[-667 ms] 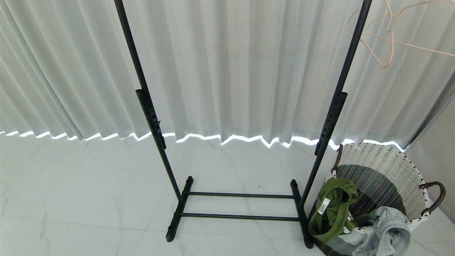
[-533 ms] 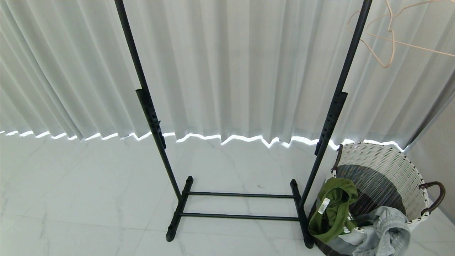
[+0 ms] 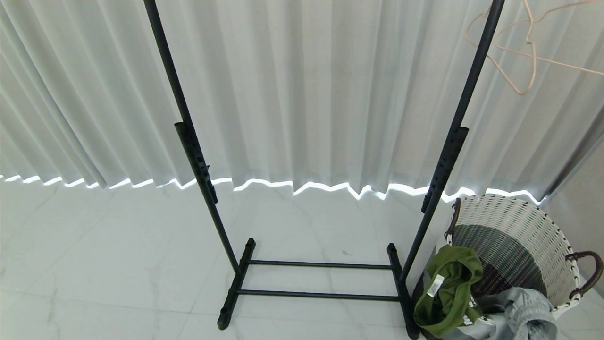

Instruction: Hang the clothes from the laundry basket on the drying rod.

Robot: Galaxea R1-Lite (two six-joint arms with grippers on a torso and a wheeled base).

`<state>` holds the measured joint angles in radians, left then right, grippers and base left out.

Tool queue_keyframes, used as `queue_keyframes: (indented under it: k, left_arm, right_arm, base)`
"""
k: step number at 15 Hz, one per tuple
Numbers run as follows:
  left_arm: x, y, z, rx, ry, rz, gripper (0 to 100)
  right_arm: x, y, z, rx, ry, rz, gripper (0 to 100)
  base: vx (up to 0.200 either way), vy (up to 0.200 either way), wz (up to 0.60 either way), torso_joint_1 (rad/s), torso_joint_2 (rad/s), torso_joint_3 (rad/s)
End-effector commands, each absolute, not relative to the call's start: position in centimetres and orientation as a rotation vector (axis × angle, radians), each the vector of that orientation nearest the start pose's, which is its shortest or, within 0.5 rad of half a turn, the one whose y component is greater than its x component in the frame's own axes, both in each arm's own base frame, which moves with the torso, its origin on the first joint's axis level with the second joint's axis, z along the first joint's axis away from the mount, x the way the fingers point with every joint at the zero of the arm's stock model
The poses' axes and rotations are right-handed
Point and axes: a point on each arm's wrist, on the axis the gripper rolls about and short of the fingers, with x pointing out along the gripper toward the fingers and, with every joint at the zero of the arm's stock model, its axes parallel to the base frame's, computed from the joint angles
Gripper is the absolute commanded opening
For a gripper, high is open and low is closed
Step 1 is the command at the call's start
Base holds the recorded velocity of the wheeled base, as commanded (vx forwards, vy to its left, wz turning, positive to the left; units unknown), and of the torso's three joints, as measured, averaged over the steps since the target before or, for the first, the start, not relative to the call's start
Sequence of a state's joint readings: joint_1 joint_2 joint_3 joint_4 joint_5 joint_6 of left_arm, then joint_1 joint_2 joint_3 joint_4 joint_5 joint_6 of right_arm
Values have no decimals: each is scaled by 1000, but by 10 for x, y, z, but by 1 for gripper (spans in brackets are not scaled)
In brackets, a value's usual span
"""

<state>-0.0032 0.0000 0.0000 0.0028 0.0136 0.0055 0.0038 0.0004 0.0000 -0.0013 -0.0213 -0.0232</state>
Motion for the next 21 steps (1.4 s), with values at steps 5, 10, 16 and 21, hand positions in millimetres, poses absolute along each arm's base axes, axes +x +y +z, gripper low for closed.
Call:
queue_keyframes:
  k: [5, 10, 16, 21]
  left_arm:
    - [-23, 0, 75, -3, 2, 12, 100]
    - [-23, 0, 75, -5, 2, 12, 100]
    - [-23, 0, 75, -5, 2, 12, 100]
    - [-23, 0, 75, -5, 2, 12, 100]
  right_arm:
    - [-23, -1, 76, -29, -4, -15, 100]
    - [-6, 0, 171, 9, 18, 169, 100]
    - [95, -9, 148, -682, 648, 171, 100]
    - [108, -19, 99, -899, 838, 307, 100]
  base:
    - [0, 0, 0, 0, 0, 0]
    - [0, 0, 0, 0, 0, 0]
    - [0, 0, 0, 0, 0, 0]
    - [0, 0, 0, 0, 0, 0]
